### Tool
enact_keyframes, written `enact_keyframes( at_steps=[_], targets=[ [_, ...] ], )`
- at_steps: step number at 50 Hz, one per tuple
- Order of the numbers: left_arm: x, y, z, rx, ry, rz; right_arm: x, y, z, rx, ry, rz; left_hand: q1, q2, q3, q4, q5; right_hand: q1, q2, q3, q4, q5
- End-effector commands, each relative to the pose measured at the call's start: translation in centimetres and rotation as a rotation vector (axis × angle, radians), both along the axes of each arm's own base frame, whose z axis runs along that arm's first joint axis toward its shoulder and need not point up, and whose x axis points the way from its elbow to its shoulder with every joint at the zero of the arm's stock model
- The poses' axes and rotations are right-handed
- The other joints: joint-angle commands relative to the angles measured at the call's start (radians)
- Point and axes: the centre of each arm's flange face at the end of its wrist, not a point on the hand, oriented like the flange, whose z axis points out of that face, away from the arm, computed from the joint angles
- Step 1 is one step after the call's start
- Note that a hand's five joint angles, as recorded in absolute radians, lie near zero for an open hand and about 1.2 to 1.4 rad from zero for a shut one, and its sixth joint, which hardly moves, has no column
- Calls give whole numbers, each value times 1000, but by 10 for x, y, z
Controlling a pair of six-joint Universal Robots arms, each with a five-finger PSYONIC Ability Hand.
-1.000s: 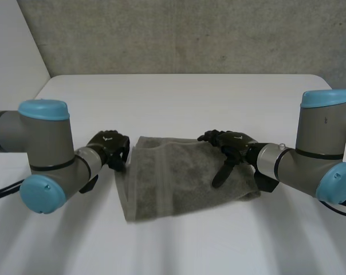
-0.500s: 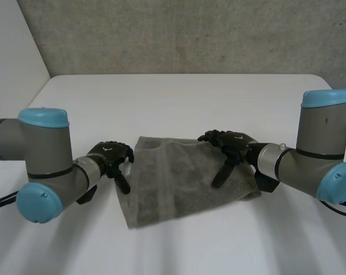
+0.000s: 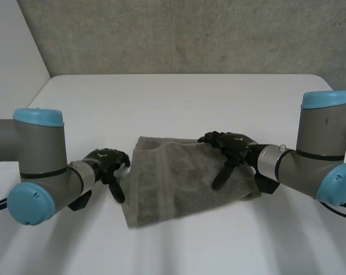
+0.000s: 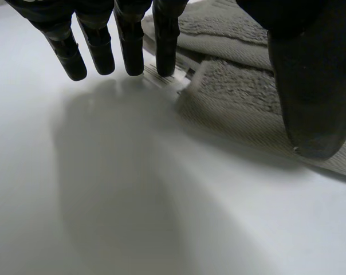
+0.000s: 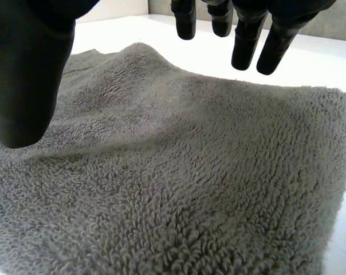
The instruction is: Fold the towel.
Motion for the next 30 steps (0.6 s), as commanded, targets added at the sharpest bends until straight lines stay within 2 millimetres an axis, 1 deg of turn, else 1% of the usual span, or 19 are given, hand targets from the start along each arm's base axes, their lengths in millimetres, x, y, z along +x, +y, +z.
enact_keyframes(
  at_steps=[1,7,8,9,10,11,12,13,15,16,17,18,20,21,23,24,26,30],
  targets=[
    [2,5,-2,30,-12,2,0,0,0,0,0,2,30,50,-38,-47,82,-83,-66,8,28,-62],
    [1,7,-3,36,-15,-1,1,1,0,0,0,3,43,62,-38,-47,94,-83,-66,8,28,-62],
    [1,7,-4,35,-16,0,1,1,0,0,0,3,77,97,-38,-47,129,-83,-66,8,28,-62],
    [1,6,-4,33,-15,0,1,1,0,0,0,3,177,196,-38,-47,228,-83,-66,8,28,-62],
    [1,6,-4,33,-15,0,1,1,0,0,0,5,178,197,-38,-47,229,-83,-66,8,28,-62],
    [1,6,-4,31,-16,1,1,1,0,0,0,5,369,389,-38,-47,421,-83,-66,8,28,-62],
    [1,5,-2,20,-13,2,1,1,0,0,0,5,633,652,-38,-47,684,-83,-66,8,28,-62],
    [1,5,-2,20,-13,2,1,1,-1,1,1,3,636,655,-38,-47,687,-83,-66,8,28,-62],
    [-1,1,2,-3,-3,2,1,1,0,0,0,5,951,970,-38,-47,1002,-86,-69,8,28,-62],
    [-1,1,2,-3,-2,2,1,1,0,0,0,5,953,972,-38,-47,1004,-83,-66,8,28,-62],
    [-3,1,3,-17,3,-2,1,1,0,0,0,5,1071,1091,-38,-47,1123,-83,-66,8,28,-62],
    [-4,1,3,-18,3,-2,1,1,0,0,0,5,1073,1092,-38,-47,1124,-83,-66,8,28,-62],
    [-7,-4,15,-74,33,8,1,1,0,-1,-1,5,1073,1092,-38,-47,1124,-83,-66,8,28,-62],
    [-7,-4,15,-75,33,9,1,1,0,-3,-1,5,1073,1092,-38,-47,1124,-85,-69,8,28,-62],
    [-10,-7,33,-129,77,36,1,1,0,-1,-1,5,1073,1092,-38,-47,1124,-86,-69,8,28,-62],
    [-10,-7,33,-129,77,36,1,0,0,-3,-1,3,1073,1092,-38,-47,1124,-86,-69,8,28,-62],
    [-11,-7,40,-138,104,44,1,1,0,-1,-1,5,1073,1092,-38,-47,1124,-86,-69,8,28,-62],
    [-15,-5,41,-139,112,35,1,1,0,-1,-1,5,1073,1092,-38,-47,1124,-86,-69,8,28,-62]
  ],
)
